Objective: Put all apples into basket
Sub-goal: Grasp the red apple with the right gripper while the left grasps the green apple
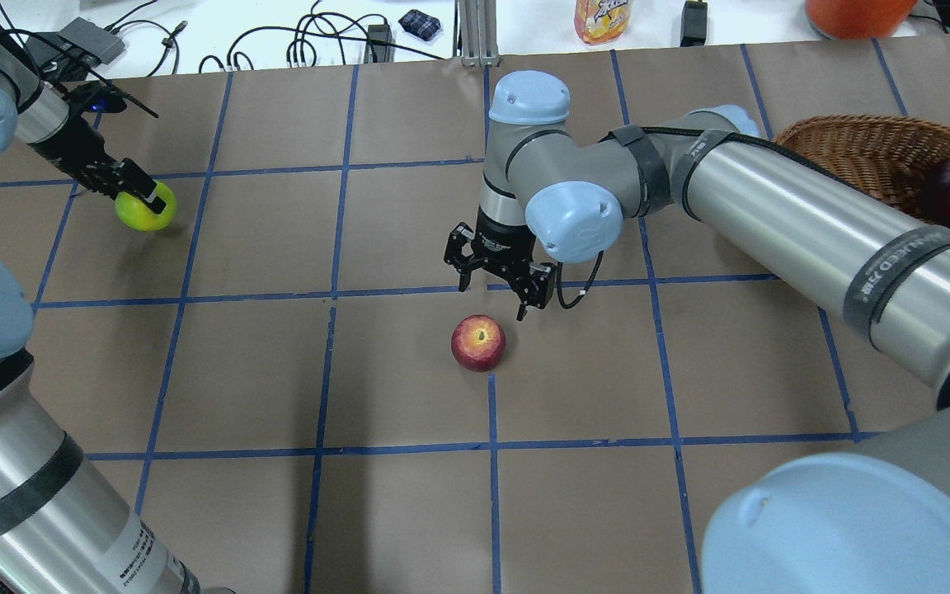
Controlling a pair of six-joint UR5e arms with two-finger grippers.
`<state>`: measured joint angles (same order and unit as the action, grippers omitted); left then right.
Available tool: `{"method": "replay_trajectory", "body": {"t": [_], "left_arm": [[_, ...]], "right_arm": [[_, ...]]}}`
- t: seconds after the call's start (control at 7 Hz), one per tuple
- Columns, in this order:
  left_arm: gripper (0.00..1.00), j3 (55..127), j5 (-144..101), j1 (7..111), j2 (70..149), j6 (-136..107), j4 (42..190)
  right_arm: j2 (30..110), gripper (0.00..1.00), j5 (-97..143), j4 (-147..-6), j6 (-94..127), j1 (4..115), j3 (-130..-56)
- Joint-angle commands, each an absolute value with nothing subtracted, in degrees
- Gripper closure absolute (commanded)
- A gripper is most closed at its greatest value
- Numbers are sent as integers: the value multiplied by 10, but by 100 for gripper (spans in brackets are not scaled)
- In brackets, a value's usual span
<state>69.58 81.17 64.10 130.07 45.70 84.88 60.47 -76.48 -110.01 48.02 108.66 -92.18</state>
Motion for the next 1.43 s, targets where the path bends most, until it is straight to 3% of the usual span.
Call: {"method": "replay_trajectory", "body": {"t": [0.0, 0.43, 0.57, 0.71, 1.29], "left_arm": [[58, 699, 809, 716, 1236, 361, 967], [61, 837, 779, 770, 1133, 265, 958], [62, 881, 778, 775, 1111, 265, 928], [62, 909, 779, 776, 1094, 253, 910], [62, 978, 777, 845, 1057, 121, 838]], "right_arm": [[599, 0, -756, -1114, 478, 1093, -937], [601, 4, -751, -1119, 478, 1108, -971], [603, 40, -735, -1119, 479, 1114, -966], [603, 99, -732, -1119, 473, 1113, -965], [648, 100, -802, -1111, 410, 1039, -947]]}}
